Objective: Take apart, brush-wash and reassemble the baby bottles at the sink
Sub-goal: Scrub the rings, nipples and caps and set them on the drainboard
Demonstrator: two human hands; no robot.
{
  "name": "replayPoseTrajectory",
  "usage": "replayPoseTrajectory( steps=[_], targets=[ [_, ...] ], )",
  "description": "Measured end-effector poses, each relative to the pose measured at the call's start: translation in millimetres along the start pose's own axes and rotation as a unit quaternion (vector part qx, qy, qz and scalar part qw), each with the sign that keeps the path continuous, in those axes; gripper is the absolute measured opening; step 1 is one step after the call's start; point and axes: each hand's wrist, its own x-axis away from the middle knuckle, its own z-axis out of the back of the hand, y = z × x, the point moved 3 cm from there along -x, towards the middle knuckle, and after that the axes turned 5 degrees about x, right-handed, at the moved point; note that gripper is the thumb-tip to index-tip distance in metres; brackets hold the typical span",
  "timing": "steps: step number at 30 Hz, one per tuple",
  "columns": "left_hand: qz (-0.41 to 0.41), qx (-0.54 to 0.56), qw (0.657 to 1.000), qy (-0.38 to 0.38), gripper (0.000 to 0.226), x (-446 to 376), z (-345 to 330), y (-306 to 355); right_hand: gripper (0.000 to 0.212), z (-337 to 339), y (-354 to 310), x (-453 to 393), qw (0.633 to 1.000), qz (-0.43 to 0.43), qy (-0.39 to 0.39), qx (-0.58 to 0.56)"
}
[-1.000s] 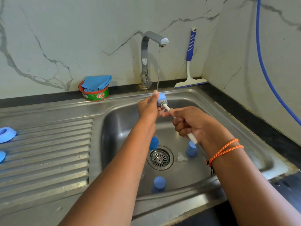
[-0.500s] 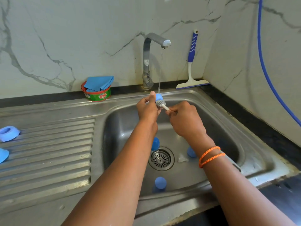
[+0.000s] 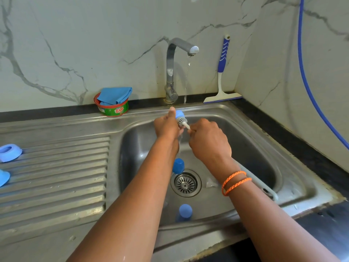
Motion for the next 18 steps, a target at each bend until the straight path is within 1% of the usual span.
replayPoseTrajectory(
  steps=[2, 4, 6, 7, 8, 10, 12, 13, 14, 15, 16, 17, 18],
  targets=[
    [0.035, 0.009, 0.999, 0.0, 0.027, 0.3, 1.7, -0.8, 0.016, -8.9, 8.2, -7.9, 0.995, -0.034, -0.041, -0.09],
    [0.057, 0.014, 0.998, -0.006, 0.026, 0.1, 1.6, -2.1, 0.02, -10.9, 12.5, -12.5, 0.98, -0.058, -0.07, -0.176],
    [0.066, 0.021, 0.997, -0.016, 0.026, 0.3, 0.3, -3.2, 0.02, -8.5, 15.4, -13.4, 0.947, -0.105, -0.112, -0.281],
    [0.065, 0.022, 0.997, -0.021, 0.026, 0.7, -0.8, -3.2, 0.019, -6.9, 16.4, -12.0, 0.917, -0.142, -0.145, -0.343],
    [0.062, 0.022, 0.997, -0.027, 0.026, 0.8, -2.3, -3.0, 0.021, -6.3, 17.9, -10.6, 0.877, -0.178, -0.185, -0.405],
    [0.054, 0.024, 0.998, -0.034, 0.025, 1.7, -5.8, -2.3, 0.027, -7.2, 21.4, -8.2, 0.788, -0.222, -0.265, -0.51],
    [0.047, 0.029, 0.998, -0.032, 0.026, 2.1, -7.4, -1.5, 0.027, -9.2, 24.3, -7.1, 0.71, -0.248, -0.318, -0.577],
    [0.041, 0.031, 0.998, -0.033, 0.027, 1.8, -7.3, -1.4, 0.027, -10.0, 24.9, -6.0, 0.679, -0.257, -0.336, -0.6],
    [0.032, 0.03, 0.998, -0.035, 0.028, 0.4, -7.4, -1.6, 0.026, -11.0, 25.0, -5.6, 0.657, -0.261, -0.346, -0.617],
    [0.02, 0.022, 0.999, -0.036, 0.03, -0.8, -6.9, -1.8, 0.026, -11.1, 23.7, -5.0, 0.647, -0.259, -0.349, -0.627],
    [0.008, 0.012, 0.999, -0.036, 0.031, -1.6, -6.8, -1.9, 0.025, -10.9, 22.0, -4.6, 0.653, -0.254, -0.341, -0.626],
    [-0.004, 0.001, 0.999, -0.037, 0.032, -1.2, -6.2, -0.9, 0.024, -9.8, 19.2, -3.4, 0.677, -0.245, -0.323, -0.614],
    [-0.012, -0.007, 0.999, -0.037, 0.032, -1.3, -5.5, 0.1, 0.023, -9.7, 17.8, -3.6, 0.725, -0.229, -0.29, -0.581]
  ],
)
